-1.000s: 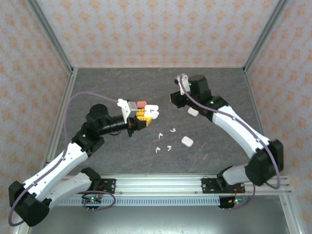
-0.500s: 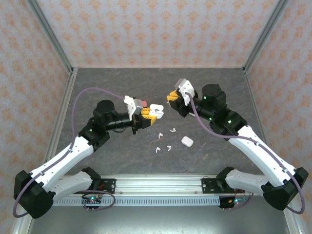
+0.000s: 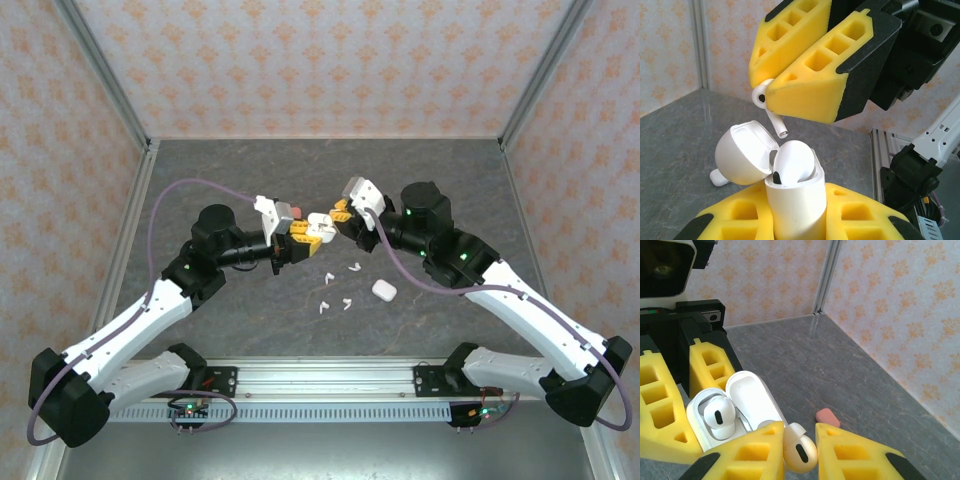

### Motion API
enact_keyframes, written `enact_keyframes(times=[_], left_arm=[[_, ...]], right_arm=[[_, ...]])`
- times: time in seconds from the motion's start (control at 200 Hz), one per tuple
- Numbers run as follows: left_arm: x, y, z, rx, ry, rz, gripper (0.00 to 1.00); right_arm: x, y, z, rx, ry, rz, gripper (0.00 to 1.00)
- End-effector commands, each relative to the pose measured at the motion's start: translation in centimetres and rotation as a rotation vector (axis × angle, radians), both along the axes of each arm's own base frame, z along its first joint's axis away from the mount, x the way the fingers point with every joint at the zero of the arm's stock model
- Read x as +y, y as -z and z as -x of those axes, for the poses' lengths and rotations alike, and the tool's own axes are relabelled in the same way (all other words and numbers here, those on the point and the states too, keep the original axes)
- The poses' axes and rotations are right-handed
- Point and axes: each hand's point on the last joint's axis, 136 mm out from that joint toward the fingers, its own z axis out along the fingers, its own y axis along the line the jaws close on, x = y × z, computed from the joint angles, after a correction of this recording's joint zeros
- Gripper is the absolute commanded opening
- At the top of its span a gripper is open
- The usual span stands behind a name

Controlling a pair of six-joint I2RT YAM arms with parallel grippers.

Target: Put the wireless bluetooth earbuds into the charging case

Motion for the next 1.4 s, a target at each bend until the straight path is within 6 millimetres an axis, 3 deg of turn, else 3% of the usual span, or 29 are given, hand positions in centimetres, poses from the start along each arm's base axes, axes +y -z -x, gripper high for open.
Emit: enact_keyframes(times=[0.0,0.951,1.391], left_arm=[[-0.2,-2.7,0.6,-0.067,0.026,0.044,0.04],[0.0,-2.8,0.8,-0.068,0.02,0.042,0.04],[0.0,-2.8,0.8,-0.071,0.02,0.044,0.03]], right_arm=[[-0.1,0.1,0.6,-0.004,-0.013,0.004,0.19],[0.9,1.8,2.4,0.111,-0.111,-0.001,0.19],[1.2,1.4,2.5,0.133,-0.127,-0.011,0.27]])
